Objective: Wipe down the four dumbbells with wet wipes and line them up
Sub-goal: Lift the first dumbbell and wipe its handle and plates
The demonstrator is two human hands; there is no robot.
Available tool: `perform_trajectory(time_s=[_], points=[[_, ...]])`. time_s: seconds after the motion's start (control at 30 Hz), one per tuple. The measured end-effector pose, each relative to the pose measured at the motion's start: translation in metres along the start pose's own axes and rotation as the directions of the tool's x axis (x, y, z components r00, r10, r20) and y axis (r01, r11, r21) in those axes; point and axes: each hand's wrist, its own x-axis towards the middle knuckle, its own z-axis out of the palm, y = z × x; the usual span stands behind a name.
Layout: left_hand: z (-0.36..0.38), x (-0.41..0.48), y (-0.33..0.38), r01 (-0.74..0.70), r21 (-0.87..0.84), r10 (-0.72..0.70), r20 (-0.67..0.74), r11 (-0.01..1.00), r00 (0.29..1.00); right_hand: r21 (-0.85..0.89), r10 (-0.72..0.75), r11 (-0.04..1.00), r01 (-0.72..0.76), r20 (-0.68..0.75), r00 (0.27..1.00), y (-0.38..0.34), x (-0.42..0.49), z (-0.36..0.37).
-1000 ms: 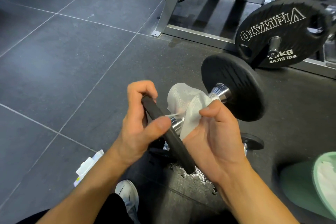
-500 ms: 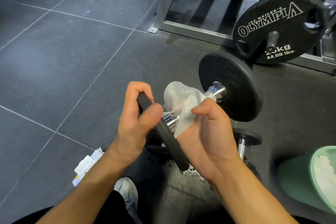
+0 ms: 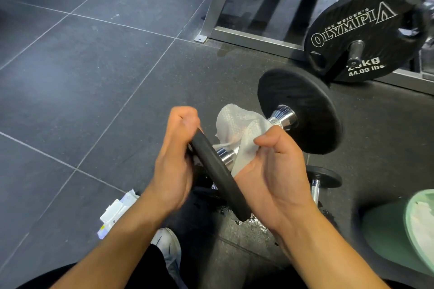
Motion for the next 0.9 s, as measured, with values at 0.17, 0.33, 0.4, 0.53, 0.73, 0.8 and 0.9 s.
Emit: perform_trajectory(time_s=[0.17,0.33,0.4,0.53,0.73,0.8,0.9], points=[[-0.015,0.012,-0.006,0.033,0.054,-0.026,-0.121,0.998,0.992,0.015,-0.022,1.0,0.022,-0.001,1.0,0.002,-0.001,0.002],[0.0,0.003,0.007,0.657,-0.293,-0.678,0.038,0.694,0.734,0.016,0.013,1.0,-0.012,-0.007,1.0,0.001,-0.001,0.004],[0.005,-0.002,0.009,0.596,-0.342,-0.61,0.079,0.726,0.789,0.002,0.0,1.0,0.0,-0.01,1.0,-0.002,-0.004,0.006],[0.007,0.001,0.003,0.07,-0.06,-0.069,0.013,0.996,0.998,-0.029,-0.017,0.999,0.016,-0.005,1.0,-0.003,-0.006,0.012],[-0.022,0.013,-0.002,-0.352,0.267,0.365,-0.001,0.897,0.931,-0.05,-0.056,0.997,0.054,-0.036,0.998,-0.001,0.001,0.004],[-0.017,0.009,0.003,0.135,-0.053,-0.143,-0.209,0.989,0.967,-0.052,-0.053,0.997,0.051,-0.046,0.998,0.0,0.003,-0.001],[-0.012,0.001,0.0,0.656,-0.361,-0.7,0.013,0.663,0.714,-0.038,-0.006,0.999,0.004,-0.031,1.0,0.002,0.004,-0.007]])
